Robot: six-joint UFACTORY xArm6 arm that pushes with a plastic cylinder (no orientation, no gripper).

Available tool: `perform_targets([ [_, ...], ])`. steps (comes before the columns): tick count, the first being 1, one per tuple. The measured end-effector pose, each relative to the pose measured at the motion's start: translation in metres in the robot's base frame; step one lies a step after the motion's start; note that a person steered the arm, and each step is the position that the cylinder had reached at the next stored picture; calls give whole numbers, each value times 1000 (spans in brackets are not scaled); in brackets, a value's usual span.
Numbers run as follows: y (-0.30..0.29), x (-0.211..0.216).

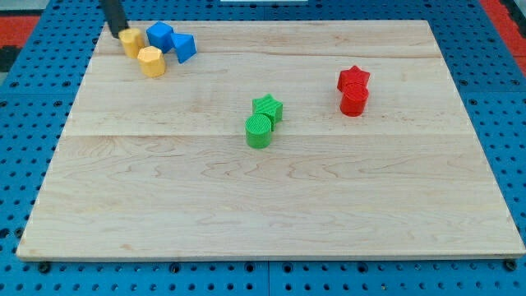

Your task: Slide the yellow heart into the yellow hexagon

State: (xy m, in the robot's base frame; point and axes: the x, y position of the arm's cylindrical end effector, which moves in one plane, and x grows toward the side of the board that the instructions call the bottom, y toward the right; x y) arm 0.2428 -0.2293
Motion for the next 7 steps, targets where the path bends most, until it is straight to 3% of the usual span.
perform_targets([
  [1, 2, 53],
  [2, 8, 65],
  [3, -57, 43],
  [4, -12, 20],
  [6, 14, 63],
  [7, -53, 46],
])
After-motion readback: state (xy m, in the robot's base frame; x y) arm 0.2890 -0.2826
